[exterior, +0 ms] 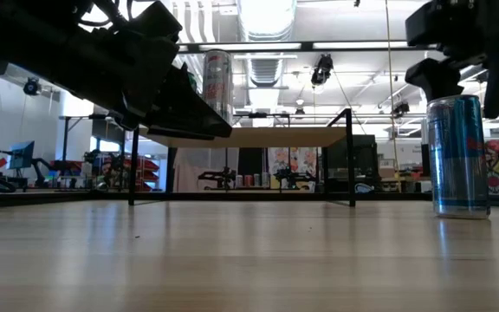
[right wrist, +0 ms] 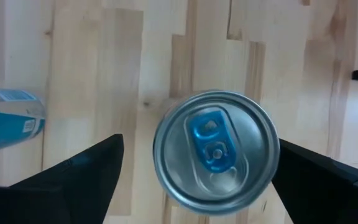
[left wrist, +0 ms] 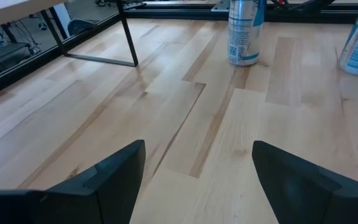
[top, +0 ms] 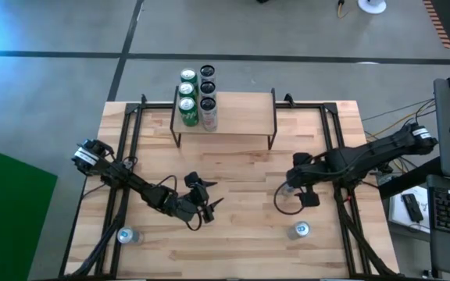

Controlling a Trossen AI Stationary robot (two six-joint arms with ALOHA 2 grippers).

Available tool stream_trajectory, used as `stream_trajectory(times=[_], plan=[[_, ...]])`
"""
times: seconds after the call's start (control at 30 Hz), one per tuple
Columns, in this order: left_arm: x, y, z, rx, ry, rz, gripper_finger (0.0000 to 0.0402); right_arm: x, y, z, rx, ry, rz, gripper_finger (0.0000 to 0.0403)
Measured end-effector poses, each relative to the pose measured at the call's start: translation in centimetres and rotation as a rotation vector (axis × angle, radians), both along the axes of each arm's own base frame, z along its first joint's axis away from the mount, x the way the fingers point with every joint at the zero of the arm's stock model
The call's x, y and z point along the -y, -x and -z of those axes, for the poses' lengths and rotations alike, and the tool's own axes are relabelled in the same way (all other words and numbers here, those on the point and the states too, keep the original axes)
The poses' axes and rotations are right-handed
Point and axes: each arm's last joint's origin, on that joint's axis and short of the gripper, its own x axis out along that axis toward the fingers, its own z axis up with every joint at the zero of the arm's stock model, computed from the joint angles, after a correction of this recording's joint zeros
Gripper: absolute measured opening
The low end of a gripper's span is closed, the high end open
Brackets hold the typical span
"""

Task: Place canned beverage on shelf
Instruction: Put the top blue soda can on the shelf

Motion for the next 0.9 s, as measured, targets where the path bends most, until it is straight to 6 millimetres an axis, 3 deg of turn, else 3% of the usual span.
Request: stream_trajectory(times=[0.13, 0.37, 0.5, 0.63, 0.77, 0.9], plan=[[0.0, 0.0, 0.0, 0.003, 0.006, -0.003, 0.0281, 0.2, -0.2, 0.3, -0.012, 0.003, 0.009, 0.0329], [0.0, 0.0, 0.0, -0.001, 0.005, -0.003, 0.0281, 0.8, -0.4, 0.1, 0.017, -0.013, 0.049, 0.0228], [0.0, 0.0, 0.1, -0.004, 0.003, -0.003, 0.0281, 1.0, -0.8, -0.6, 0.046, -0.042, 0.124, 0.0225], [-0.1, 0.0, 0.1, -0.005, 0.002, -0.006, 0.0281, 0.9, -1.6, -2.7, 0.114, -0.082, 0.185, 0.0225], [-0.4, -0.1, 0.1, -0.005, 0.002, -0.017, 0.0281, 1.1, -2.7, -6.4, 0.236, -0.108, 0.258, 0.0226], [-0.9, -0.3, 0.1, -0.003, 0.005, -0.035, 0.0281, 2.4, -4.8, -10.1, 0.331, -0.017, 0.364, 0.0229]])
